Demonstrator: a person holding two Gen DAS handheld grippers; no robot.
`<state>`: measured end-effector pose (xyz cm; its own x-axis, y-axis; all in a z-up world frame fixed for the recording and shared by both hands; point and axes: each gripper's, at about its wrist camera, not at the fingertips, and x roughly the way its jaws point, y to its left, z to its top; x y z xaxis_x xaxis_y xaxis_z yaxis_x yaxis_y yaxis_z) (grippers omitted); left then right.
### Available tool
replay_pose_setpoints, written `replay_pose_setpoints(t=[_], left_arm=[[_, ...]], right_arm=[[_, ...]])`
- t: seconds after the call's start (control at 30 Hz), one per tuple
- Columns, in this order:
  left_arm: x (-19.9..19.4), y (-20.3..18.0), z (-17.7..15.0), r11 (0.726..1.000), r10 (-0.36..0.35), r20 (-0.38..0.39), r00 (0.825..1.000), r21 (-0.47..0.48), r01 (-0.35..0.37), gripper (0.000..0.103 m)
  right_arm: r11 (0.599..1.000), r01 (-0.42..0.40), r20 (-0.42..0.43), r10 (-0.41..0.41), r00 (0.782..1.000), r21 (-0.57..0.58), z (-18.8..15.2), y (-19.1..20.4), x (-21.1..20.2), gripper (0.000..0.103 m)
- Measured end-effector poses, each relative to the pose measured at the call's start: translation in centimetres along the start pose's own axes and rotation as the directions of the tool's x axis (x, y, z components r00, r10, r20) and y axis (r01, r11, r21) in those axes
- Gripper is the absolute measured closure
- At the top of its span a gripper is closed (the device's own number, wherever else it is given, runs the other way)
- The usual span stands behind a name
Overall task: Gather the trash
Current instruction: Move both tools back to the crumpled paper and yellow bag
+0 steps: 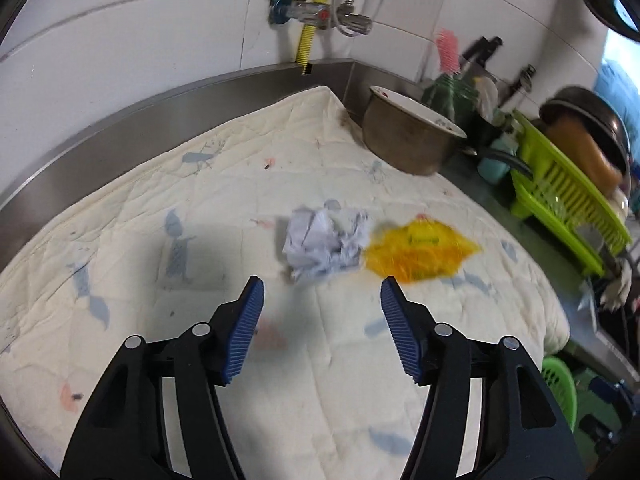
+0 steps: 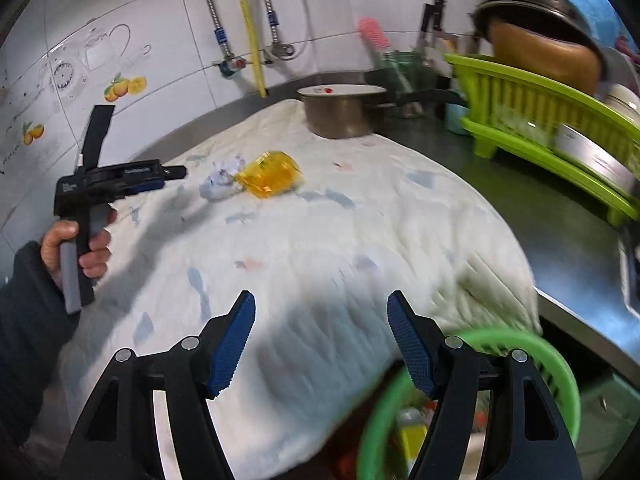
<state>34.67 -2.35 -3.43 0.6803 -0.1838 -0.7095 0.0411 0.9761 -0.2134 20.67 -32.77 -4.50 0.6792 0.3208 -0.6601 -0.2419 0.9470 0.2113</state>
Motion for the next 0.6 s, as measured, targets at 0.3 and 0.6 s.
replay_pose_setpoints(t=[0.3, 0.6], left_arm=[[4.9, 1.3, 2.7, 0.992, -0.047, -0.048, 0.998, -0.120, 0.041, 0.035], [7.9, 2.6, 2.6, 0.980, -0.096, -0.083, 0.992, -0.181, 0.080, 0.036]], right_arm=[[0.993, -0.107, 0.007, 0.106, 0.994, 0.047, 6.9, 1.6, 6.6, 0.037], [0.987, -0.129, -0.013, 0.131, 0.991, 0.099, 10.2, 1.1, 11.9, 0.037]])
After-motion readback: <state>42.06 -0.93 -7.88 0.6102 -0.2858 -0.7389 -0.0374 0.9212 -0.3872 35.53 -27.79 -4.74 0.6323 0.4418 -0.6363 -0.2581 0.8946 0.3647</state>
